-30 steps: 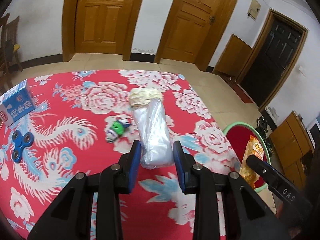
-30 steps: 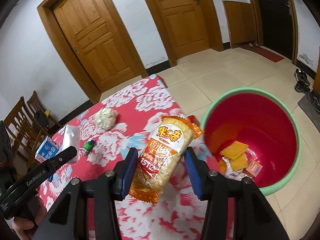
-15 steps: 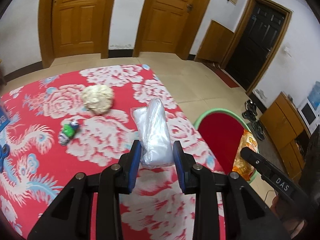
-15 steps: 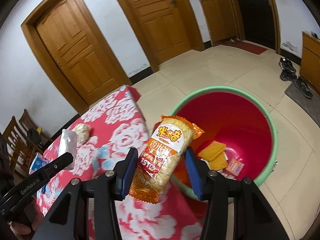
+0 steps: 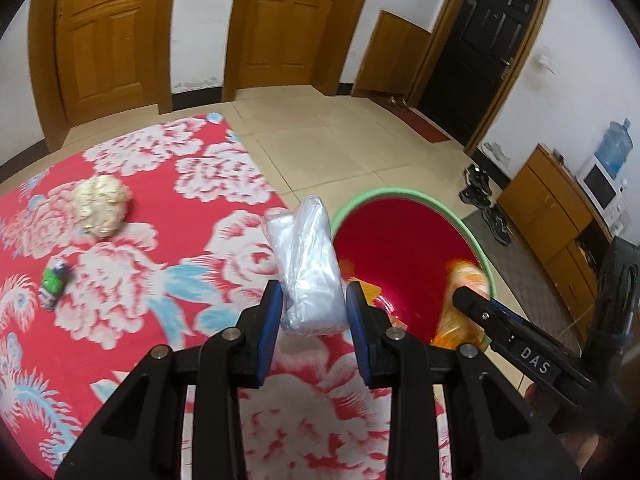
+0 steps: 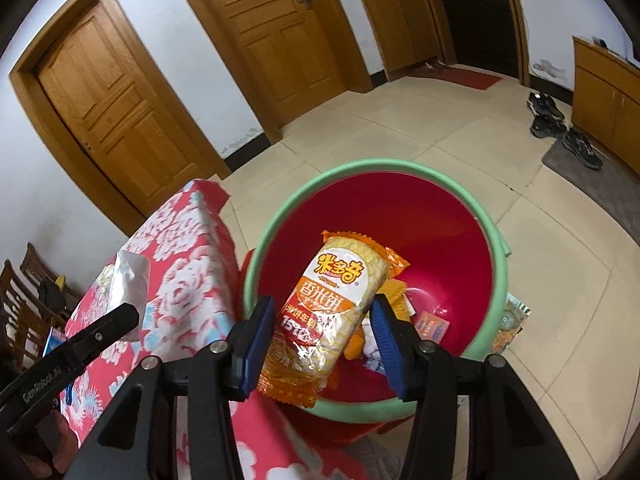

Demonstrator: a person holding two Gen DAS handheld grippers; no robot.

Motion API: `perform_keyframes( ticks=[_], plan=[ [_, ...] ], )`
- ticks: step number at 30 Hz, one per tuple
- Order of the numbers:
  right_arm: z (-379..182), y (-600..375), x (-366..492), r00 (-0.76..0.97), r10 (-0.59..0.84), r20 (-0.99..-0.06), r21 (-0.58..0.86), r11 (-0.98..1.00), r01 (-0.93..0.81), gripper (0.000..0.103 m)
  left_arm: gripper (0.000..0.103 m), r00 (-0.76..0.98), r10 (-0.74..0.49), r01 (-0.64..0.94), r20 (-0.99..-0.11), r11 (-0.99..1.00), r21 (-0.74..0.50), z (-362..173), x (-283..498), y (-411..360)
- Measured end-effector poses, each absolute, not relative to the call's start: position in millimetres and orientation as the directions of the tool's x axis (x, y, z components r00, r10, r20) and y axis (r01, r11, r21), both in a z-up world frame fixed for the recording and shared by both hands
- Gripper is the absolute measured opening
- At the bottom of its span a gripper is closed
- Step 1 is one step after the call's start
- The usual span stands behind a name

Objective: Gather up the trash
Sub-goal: 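Open both grippers to drop the bag and bread into the bucket, then move the left gripper back to the table and grasp the green toy figure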

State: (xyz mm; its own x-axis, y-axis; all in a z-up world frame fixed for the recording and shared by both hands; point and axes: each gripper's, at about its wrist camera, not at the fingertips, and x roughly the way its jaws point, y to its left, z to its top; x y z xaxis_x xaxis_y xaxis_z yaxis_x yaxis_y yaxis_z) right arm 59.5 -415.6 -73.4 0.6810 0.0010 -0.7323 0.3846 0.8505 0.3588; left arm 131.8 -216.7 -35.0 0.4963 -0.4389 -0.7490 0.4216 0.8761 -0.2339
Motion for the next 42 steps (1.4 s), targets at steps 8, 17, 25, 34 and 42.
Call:
perform_keyframes(
  ticks=[8,17,25,34,42],
  plan=[
    [-79.1,-436.1,51.5,0.681,-0.023,-0.732,0.374,0.822,0.43,0.053,0.033,0.454,-0.463,0.479,-0.761,0.847,-0.23,-43.3,129.0,-246.3],
    [-80.2,-452.9,38.3,0.688,-0.045,-0.724,0.39,0.796,0.463,0.053,0.033,0.429,-0.501,0.527,-0.751,0.815,-0.243,-43.2,123.9,-271.0],
    [-81.2,-456.9,33.2,0.691,-0.047,-0.722,0.398,0.788,0.47,0.054,0.034,0.432,-0.479,0.508,-0.764,0.829,-0.233,-43.9,125.1,-269.7],
    [-76.5,-449.4,31.7,0.696,-0.034,-0.717,0.402,0.796,0.453,0.056,0.034,0.47,-0.448,0.446,-0.761,0.864,-0.234,-38.4,131.0,-240.7],
    [-73.1,-436.6,33.3,0.694,-0.026,-0.719,0.4,0.802,0.444,0.061,0.034,0.517,-0.397,0.377,-0.758,0.901,-0.215,-34.3,137.4,-202.2]
  ],
)
